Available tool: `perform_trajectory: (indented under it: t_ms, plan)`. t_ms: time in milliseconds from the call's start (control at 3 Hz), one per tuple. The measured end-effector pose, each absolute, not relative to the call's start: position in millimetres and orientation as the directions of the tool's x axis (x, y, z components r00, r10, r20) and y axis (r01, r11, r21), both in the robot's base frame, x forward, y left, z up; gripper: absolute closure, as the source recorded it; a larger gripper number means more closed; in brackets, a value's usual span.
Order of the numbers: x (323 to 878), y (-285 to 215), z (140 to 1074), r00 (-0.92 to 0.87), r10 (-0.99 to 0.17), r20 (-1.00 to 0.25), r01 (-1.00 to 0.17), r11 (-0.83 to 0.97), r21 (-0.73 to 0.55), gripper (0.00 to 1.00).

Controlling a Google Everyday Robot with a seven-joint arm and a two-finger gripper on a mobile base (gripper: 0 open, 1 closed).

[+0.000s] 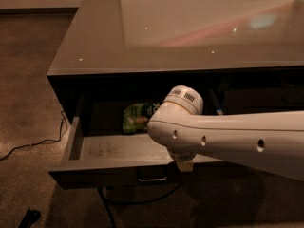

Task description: Open top drawer

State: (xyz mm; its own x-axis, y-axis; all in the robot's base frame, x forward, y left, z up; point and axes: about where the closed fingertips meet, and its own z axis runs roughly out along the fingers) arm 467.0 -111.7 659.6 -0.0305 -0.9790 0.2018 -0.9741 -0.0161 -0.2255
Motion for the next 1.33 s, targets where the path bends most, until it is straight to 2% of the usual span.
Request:
perform_trajectory:
  t_ms: [333, 667, 1333]
  plan:
    - [467.0, -111.7, 659.6, -0.031, -0.979, 0.202, -0.974, -0.016, -0.226, 0.12]
    - [466.9, -111.8, 659.7, -0.031, -0.979, 0.202, -0.974, -0.016, -0.226, 0.0]
    - [472.4, -117.0, 668.2, -0.055, -0.981, 0.187, -0.965, 0.004, -0.262, 0.0]
